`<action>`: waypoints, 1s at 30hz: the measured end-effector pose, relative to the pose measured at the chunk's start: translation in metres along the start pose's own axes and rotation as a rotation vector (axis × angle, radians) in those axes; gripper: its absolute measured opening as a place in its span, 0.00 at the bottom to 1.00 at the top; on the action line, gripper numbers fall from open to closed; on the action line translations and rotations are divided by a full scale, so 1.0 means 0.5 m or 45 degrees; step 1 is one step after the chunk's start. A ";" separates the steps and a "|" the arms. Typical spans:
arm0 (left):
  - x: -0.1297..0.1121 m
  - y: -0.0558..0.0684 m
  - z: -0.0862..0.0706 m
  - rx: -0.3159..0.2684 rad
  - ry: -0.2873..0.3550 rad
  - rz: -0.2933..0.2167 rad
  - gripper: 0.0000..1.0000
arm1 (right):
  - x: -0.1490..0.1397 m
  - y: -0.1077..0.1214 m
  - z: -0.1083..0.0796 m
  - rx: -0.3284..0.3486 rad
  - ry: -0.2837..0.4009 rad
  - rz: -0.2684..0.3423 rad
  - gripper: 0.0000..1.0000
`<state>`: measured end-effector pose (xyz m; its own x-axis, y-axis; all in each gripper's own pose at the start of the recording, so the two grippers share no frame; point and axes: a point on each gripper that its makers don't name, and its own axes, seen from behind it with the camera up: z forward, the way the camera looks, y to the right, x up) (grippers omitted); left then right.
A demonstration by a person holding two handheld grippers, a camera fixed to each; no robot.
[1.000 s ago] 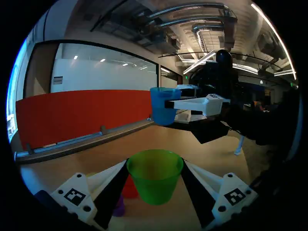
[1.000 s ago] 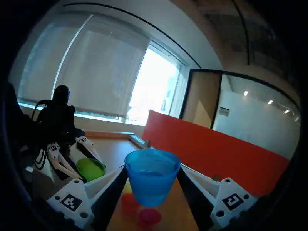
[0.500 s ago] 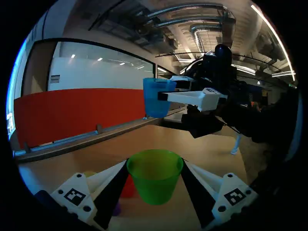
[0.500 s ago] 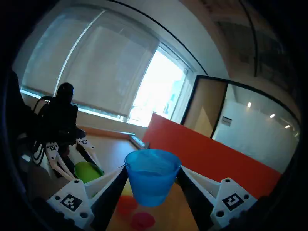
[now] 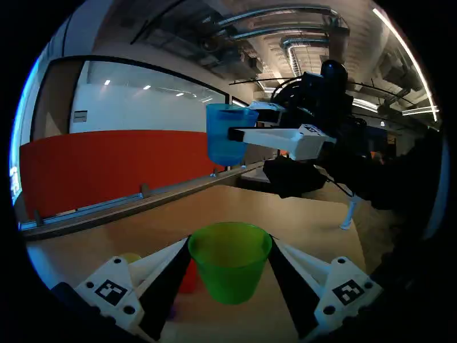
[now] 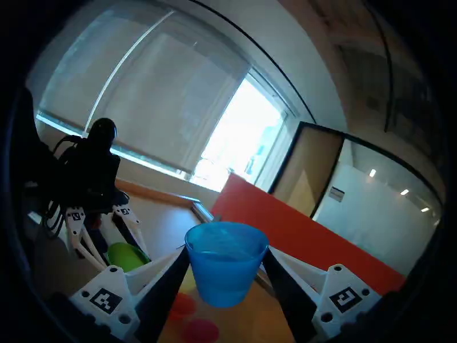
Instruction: Pour water
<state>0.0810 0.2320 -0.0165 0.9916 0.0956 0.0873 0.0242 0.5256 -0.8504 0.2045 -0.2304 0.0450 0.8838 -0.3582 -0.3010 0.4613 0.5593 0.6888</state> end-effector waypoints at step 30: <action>0.017 0.014 0.012 -0.035 0.045 -0.003 0.89 | 0.032 -0.005 0.031 -0.001 -0.019 -0.303 0.90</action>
<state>0.0890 0.2415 -0.0186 0.9954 0.0643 0.0715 0.0296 0.5021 -0.8643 0.2165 -0.2492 0.0488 0.7489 -0.4910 -0.4450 0.6565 0.4581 0.5994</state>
